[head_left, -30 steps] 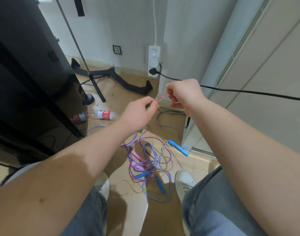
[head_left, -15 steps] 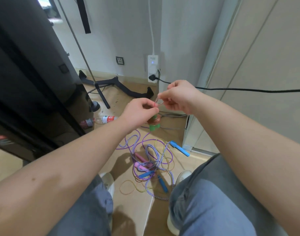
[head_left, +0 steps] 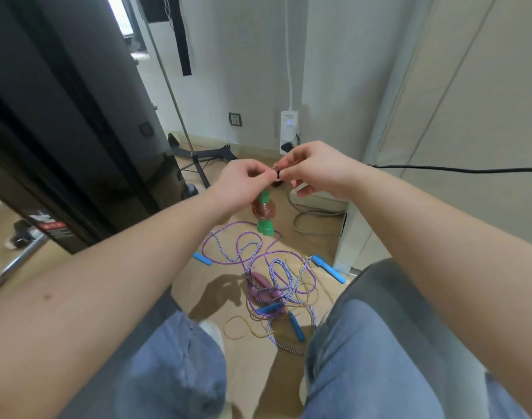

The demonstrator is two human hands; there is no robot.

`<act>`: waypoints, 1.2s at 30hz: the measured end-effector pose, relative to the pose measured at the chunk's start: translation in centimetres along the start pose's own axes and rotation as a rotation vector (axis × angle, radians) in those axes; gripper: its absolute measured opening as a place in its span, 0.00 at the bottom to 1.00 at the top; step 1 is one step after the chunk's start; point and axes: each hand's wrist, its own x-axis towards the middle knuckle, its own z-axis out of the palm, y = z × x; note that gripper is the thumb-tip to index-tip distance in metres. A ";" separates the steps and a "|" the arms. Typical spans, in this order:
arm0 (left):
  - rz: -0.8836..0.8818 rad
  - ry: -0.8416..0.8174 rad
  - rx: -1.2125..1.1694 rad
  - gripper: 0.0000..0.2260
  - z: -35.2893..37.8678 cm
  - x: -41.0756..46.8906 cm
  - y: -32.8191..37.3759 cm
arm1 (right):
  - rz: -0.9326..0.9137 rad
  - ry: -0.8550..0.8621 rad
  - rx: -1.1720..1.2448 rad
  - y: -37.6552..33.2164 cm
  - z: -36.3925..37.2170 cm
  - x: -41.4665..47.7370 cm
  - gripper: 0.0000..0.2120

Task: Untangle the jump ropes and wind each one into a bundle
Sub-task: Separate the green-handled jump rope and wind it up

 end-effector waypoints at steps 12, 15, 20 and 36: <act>0.008 -0.140 0.397 0.07 -0.9 10.8 -8.0 | -0.047 -0.052 -0.554 4.8 2.7 12.0 0.06; -0.030 -0.151 0.441 0.09 0.2 15.5 -11.8 | -0.015 -0.081 -0.528 8.5 3.5 17.4 0.06; -0.153 -0.202 0.423 0.10 1.5 22.6 -17.1 | 0.053 -0.119 -0.456 13.6 5.2 25.3 0.03; -0.299 -0.230 0.317 0.06 -6.8 29.9 -1.9 | 0.334 0.001 -0.052 -1.9 -2.9 29.5 0.03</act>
